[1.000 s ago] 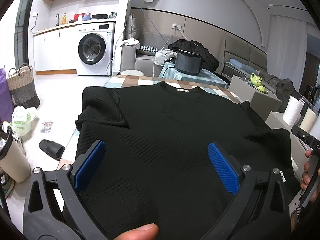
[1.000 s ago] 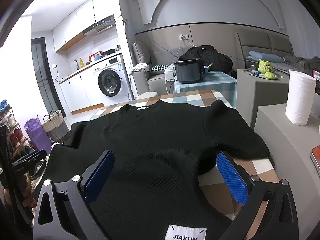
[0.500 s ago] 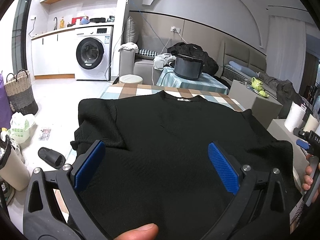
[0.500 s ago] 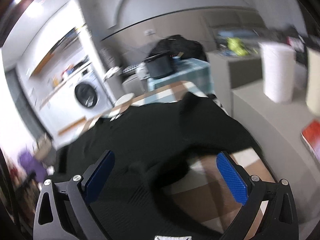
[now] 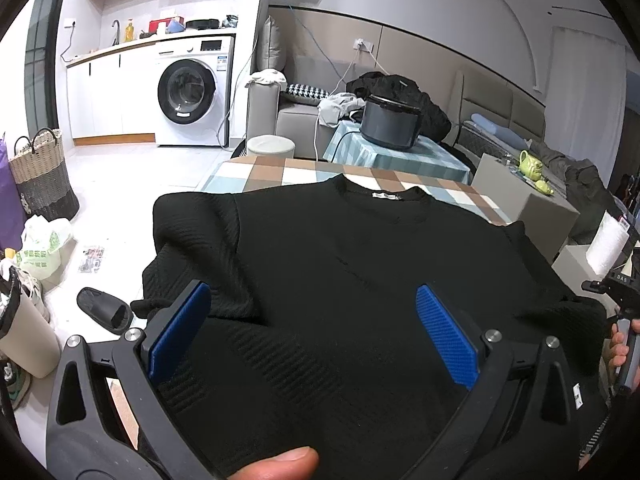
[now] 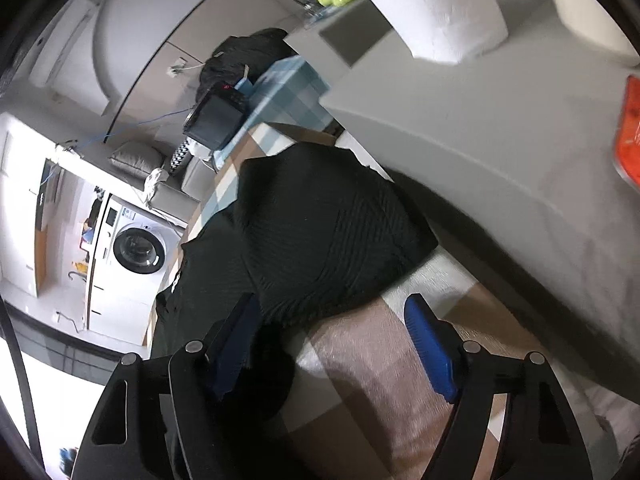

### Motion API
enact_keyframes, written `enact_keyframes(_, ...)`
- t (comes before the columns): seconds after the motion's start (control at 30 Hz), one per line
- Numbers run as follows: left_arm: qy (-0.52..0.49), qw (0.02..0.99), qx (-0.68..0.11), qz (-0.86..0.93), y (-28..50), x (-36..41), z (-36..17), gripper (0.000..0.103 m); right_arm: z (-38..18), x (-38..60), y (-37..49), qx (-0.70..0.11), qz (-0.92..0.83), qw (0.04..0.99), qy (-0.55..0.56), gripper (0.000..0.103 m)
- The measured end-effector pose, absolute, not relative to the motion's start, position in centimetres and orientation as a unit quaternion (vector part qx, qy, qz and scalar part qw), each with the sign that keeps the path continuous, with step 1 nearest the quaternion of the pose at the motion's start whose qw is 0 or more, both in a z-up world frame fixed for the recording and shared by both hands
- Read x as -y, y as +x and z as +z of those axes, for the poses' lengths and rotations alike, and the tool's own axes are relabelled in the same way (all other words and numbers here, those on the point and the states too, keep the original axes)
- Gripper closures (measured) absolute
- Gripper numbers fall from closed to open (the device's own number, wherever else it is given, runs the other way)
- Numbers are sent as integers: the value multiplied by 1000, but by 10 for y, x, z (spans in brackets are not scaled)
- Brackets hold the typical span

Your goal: Fold small clothes

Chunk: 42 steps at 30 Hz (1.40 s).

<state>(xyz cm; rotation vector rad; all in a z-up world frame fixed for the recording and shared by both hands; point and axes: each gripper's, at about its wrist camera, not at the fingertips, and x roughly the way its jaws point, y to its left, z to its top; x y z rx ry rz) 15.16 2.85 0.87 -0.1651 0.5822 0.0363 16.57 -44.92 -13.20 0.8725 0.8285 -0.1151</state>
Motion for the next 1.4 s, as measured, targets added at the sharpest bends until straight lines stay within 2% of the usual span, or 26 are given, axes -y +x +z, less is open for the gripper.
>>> enact_keyframes(0.17,-84,950,-299,22,165,-32,0,1,-135,453,186,-399,-74,816,412,32)
enact_keyframes(0.23,-85,950,-299,23,170,-33,-2,1,-134,452,194,-402,-91,818,401,41)
enact_keyframes(0.27,-87,950,-300,24,172,-34,-4,1,-133,451,198,-407,-104,820,388,56)
enact_keyframes(0.3,-88,949,-302,24,174,-35,-5,1,-135,451,200,-415,-115,819,379,78)
enact_keyframes(0.4,-93,948,-303,26,179,-37,-9,1,-135,452,206,-426,-144,813,369,92)
enact_keyframes(0.43,-94,948,-302,28,178,-39,-10,1,-132,451,206,-425,-142,816,366,94)
enact_keyframes(0.63,-109,948,-299,28,177,-50,-14,1,-84,429,217,-371,-115,868,311,95)
enact_keyframes(0.77,-116,948,-296,25,177,-54,-14,1,-46,384,241,-339,-19,889,307,95)
enact_keyframes(0.87,-112,950,-290,29,174,-55,-12,1,-30,325,261,-346,80,892,279,95)
enact_keyframes(1.03,-114,949,-290,37,168,-59,-13,1,-57,234,268,-436,194,858,190,95)
enact_keyframes(1.1,-116,948,-292,40,166,-61,-14,1,-83,222,270,-486,186,838,162,81)
enact_keyframes(1.13,-117,948,-294,41,165,-62,-15,1,-95,223,271,-511,174,826,160,80)
enact_keyframes(1.3,-115,946,-299,42,165,-63,-18,1,-113,257,267,-524,114,823,187,73)
enact_keyframes(1.4,-113,946,-301,44,166,-62,-18,1,-109,275,257,-512,75,837,180,73)
